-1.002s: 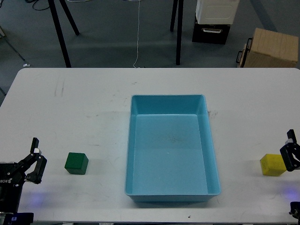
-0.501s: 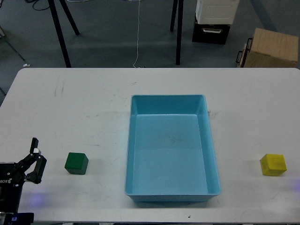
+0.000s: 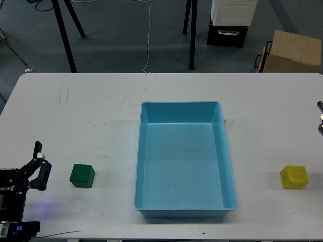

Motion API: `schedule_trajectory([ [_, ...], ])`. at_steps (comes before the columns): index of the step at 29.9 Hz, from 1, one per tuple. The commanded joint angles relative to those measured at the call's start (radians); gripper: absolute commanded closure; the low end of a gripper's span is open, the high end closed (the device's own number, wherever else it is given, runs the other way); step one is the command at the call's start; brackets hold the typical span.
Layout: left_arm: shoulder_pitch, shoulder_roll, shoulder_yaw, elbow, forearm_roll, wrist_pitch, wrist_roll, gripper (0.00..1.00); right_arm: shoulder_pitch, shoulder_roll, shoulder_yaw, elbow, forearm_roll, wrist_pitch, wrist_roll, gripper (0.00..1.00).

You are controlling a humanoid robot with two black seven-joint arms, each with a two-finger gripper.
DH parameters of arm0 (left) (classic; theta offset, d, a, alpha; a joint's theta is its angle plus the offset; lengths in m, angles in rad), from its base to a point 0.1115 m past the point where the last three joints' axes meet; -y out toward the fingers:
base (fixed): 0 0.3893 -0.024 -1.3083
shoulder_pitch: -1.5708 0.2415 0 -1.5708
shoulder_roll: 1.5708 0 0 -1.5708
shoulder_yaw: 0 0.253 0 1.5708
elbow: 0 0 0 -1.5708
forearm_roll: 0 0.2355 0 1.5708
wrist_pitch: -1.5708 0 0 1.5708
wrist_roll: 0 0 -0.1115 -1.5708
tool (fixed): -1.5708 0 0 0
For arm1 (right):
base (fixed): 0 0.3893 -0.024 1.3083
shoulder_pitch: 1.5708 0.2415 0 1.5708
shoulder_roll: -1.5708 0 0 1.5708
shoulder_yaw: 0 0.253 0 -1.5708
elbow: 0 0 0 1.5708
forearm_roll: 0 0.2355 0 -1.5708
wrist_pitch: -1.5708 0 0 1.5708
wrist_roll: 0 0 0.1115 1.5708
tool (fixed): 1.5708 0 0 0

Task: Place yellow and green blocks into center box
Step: 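Raise the right gripper away from the yellow cube, then lower the open right gripper over the yellow cube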

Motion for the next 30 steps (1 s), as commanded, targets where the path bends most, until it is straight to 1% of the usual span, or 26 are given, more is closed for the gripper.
schedule_trajectory([
  [1,-0.007,0.000,0.004,0.000,0.001,0.000,0.003,0.00,0.204,-0.185,-0.165,-0.001,-0.130,-0.089,-0.059,0.00],
  [3,-0.010,0.000,0.004,0.000,0.001,0.000,0.003,0.00,0.357,-0.234,-0.292,-0.002,-0.246,-0.139,-0.105,0.00],
  [5,-0.013,0.000,0.008,0.000,0.001,0.000,0.003,0.00,0.509,-0.245,-0.439,-0.007,-0.365,-0.164,-0.141,0.00],
  [6,-0.013,0.000,0.008,0.000,0.001,0.000,0.003,0.00,0.601,-0.245,-0.530,-0.010,-0.427,-0.169,-0.153,0.00],
  [9,-0.014,0.000,0.008,0.000,0.001,0.000,0.003,0.00,0.834,-0.237,-0.807,-0.025,-0.543,-0.181,-0.172,0.00],
  [12,-0.024,0.000,0.010,0.000,0.001,0.000,0.003,0.00,1.067,-0.199,-1.062,-0.044,-0.598,-0.193,-0.214,0.00],
  [16,-0.030,0.000,0.010,0.000,0.002,0.000,0.003,0.00,1.313,-0.125,-1.332,-0.071,-0.733,-0.189,-0.297,0.00],
  [19,-0.033,0.000,0.010,0.002,0.002,0.000,0.003,0.00,1.463,-0.090,-1.518,-0.067,-0.885,-0.169,-0.377,0.00],
  [21,-0.033,0.000,0.011,0.000,0.002,0.000,0.003,0.00,1.531,-0.089,-1.605,-0.056,-0.949,-0.126,-0.397,0.00],
  [25,-0.033,0.000,0.033,0.000,0.002,0.000,0.001,0.00,1.559,-0.105,-1.681,0.014,-1.012,-0.016,-0.403,0.00],
  [30,-0.030,0.000,0.039,0.000,0.002,0.000,0.001,0.00,1.508,-0.139,-1.770,0.041,-1.170,-0.002,-0.409,0.00],
])
